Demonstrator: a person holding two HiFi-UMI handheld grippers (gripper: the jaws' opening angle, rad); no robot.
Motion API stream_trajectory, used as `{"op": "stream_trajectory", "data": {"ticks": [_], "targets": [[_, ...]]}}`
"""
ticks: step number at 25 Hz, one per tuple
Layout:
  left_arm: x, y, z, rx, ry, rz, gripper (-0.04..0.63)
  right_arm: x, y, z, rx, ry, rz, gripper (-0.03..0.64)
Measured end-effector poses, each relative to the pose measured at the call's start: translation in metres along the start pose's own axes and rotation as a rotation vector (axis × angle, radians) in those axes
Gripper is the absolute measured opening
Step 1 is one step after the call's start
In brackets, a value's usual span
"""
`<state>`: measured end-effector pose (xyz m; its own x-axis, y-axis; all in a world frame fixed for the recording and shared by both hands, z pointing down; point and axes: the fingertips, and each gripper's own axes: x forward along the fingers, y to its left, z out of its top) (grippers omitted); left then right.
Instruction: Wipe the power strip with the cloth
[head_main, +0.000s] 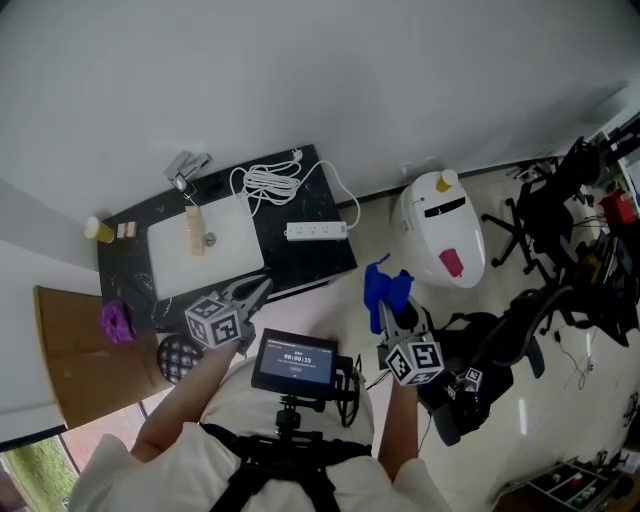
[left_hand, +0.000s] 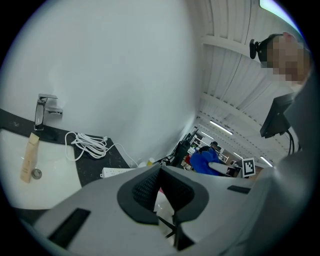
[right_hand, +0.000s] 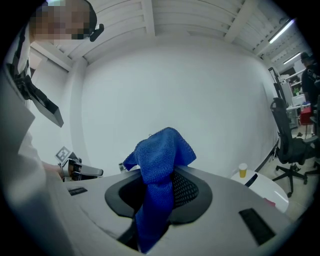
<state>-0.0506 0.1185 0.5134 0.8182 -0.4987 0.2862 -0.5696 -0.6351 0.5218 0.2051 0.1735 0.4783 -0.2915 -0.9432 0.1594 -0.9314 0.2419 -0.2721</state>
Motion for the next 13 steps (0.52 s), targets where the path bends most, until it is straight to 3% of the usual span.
{"op": "stream_trajectory", "data": {"ticks": [13], "targets": [[0.012, -0.027, -0.024, -0.020, -0.011, 0.041, 0.009, -0.022, -0.026, 0.000, -0.001, 0.009, 0.046, 0.104]]}}
